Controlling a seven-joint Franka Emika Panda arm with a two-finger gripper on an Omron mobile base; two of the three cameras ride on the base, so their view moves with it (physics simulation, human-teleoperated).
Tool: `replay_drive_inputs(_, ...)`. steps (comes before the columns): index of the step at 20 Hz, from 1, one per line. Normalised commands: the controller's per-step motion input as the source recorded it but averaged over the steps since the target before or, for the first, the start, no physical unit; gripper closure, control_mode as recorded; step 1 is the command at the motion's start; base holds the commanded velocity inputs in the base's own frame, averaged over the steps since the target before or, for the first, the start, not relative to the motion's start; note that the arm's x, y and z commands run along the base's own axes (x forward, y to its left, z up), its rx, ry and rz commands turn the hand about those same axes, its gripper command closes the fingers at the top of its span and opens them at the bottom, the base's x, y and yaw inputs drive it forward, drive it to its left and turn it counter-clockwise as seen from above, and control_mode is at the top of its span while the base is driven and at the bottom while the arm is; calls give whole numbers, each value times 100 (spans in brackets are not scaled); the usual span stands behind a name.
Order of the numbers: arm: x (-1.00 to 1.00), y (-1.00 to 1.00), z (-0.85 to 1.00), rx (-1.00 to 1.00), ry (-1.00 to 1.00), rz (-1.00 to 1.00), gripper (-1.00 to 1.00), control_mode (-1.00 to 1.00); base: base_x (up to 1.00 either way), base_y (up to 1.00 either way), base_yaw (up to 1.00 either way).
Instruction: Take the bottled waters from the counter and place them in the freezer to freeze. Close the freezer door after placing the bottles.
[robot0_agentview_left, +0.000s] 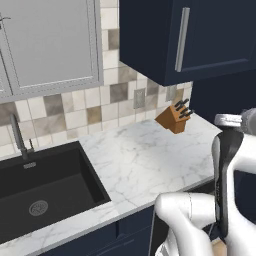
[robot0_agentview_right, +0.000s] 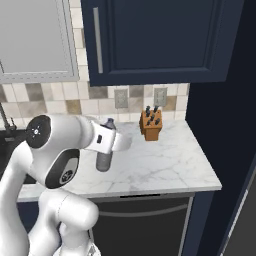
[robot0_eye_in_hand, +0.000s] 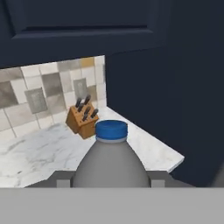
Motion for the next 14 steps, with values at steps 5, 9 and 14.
replay_drive_inputs(5, -46, 51, 27, -2, -44, 0, 100, -100, 0, 0, 0)
replay_drive_inputs(9, -31, 53, 25, 0, -42, 0, 100, -100, 0, 0, 0)
replay_drive_inputs(14, -41, 42, 7, -1, -27, 0, 100, -100, 0, 0, 0)
